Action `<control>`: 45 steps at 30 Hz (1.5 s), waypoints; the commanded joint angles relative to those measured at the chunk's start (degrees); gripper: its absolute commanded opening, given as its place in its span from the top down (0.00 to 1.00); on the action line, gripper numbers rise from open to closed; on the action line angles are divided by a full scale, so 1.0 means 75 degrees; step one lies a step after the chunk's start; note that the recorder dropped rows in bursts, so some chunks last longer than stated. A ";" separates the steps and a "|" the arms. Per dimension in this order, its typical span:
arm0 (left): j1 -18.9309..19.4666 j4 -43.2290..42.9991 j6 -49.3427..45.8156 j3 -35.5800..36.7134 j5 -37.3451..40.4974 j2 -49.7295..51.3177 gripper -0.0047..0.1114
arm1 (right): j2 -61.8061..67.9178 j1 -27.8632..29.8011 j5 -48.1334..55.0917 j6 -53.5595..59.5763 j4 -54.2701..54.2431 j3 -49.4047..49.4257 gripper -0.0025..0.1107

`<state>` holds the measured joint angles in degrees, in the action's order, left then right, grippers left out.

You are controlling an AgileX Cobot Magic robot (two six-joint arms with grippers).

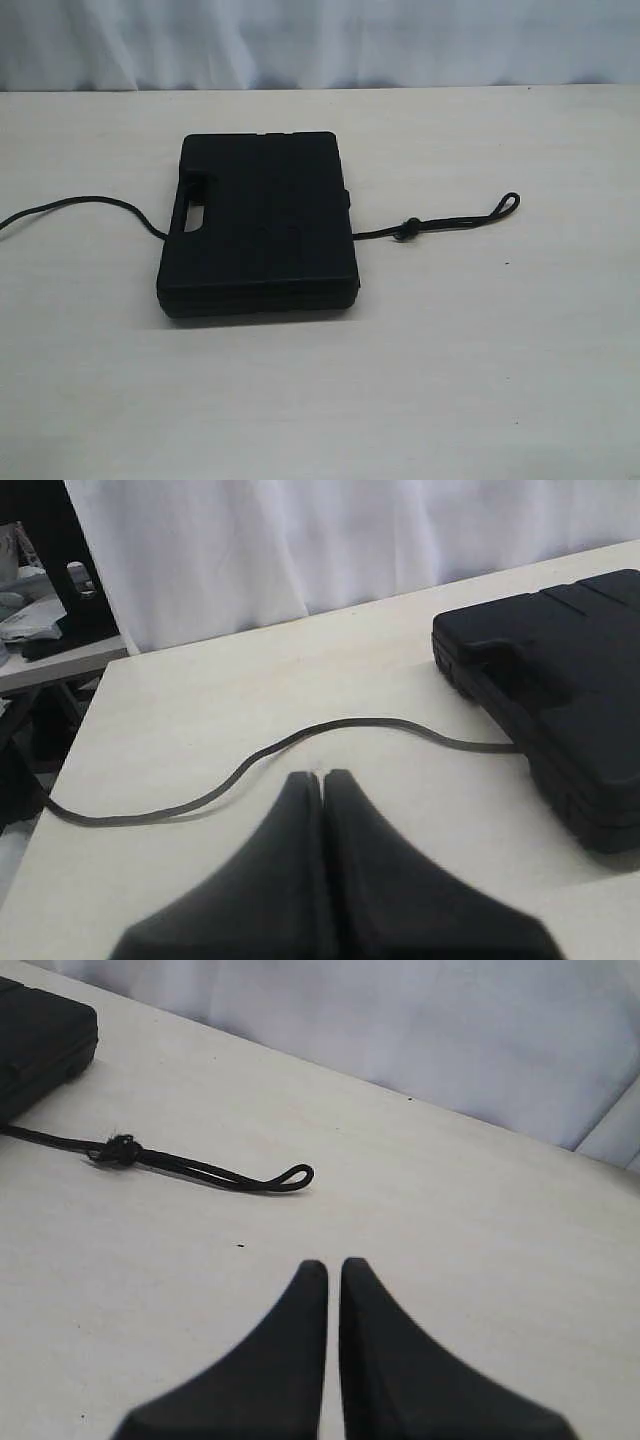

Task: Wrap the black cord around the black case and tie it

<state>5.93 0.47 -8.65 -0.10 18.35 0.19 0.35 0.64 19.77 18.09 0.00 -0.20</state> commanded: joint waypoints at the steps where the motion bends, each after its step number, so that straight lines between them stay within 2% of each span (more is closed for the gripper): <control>1: -0.0034 -0.0004 0.0049 0.0013 -0.0087 -0.0026 0.96 | -0.0046 -0.0017 -0.0017 0.0039 0.0068 0.0027 0.94; 4: -0.0034 -0.0629 0.0052 0.0013 -0.0087 -0.0026 0.96 | -0.0046 -0.0017 -0.0017 0.0039 0.0068 0.0027 0.94; 14: -0.0034 -0.0869 -0.0277 0.0013 -0.0194 -0.0026 0.96 | -0.0046 -0.0017 -0.0017 0.0039 0.0068 0.0027 0.94; 23: -0.0034 -0.2772 -0.0277 0.0013 -0.1818 -0.0026 0.96 | -0.0046 -0.0017 -0.0017 0.0039 0.0068 0.0027 0.94; 27: -0.0034 -0.2957 -0.0152 0.0013 -0.2816 -0.0026 0.96 | -0.0046 -0.0017 -0.0017 0.0039 0.0068 0.0027 0.94; 28: -0.0034 -0.2835 0.0301 0.0013 -0.3301 -0.0026 0.96 | -0.0046 -0.0017 -0.0017 0.0039 0.0068 0.0027 0.94; 29: -0.0034 -0.2170 0.2268 0.0013 -0.4104 -0.0026 0.96 | -0.0046 -0.0017 -0.0017 0.0039 0.0068 0.0027 0.94; 30: -0.0034 -0.1743 0.3679 0.0013 -0.4538 -0.0026 0.96 | -0.0046 -0.0017 -0.0017 0.0039 0.0068 0.0027 0.94; 31: -0.0034 -0.1339 0.5876 0.0013 -0.5160 -0.0026 0.96 | -0.0046 -0.0017 -0.0077 0.0039 0.0143 0.0027 0.94; 32: -0.0034 -0.1317 0.6594 0.0013 -0.5424 -0.0026 0.96 | -0.0046 -0.0017 -0.0180 0.0039 0.0144 0.0027 0.94; 34: -0.0034 -0.1338 0.6887 0.0013 -0.5981 -0.0026 0.96 | -0.0046 -0.0017 -0.0764 0.0005 -0.0259 0.0027 0.94; 38: -0.0034 -0.1338 0.6961 0.0013 -0.6577 -0.0026 0.96 | -0.0046 -0.0017 -0.3854 -0.0047 -0.1583 0.0027 0.94; 42: -0.0034 -0.1760 0.6961 0.0013 -0.6185 -0.0026 0.96 | -0.0046 -0.0017 -0.7317 -0.0459 -0.2365 0.0027 0.94; 43: -0.0034 -0.1995 0.6961 0.0013 -0.6064 -0.0026 0.96 | -0.0046 -0.0017 -0.8067 -0.0981 -0.2331 0.0027 0.94; 45: -0.0034 -0.2097 0.6961 0.0013 -0.6014 -0.0026 0.96 | -0.0046 -0.0017 -0.8693 -0.3320 -0.2331 0.0027 0.94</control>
<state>5.93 -13.64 43.15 -0.10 -27.69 0.07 0.22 0.64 -38.45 7.57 -16.86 -0.20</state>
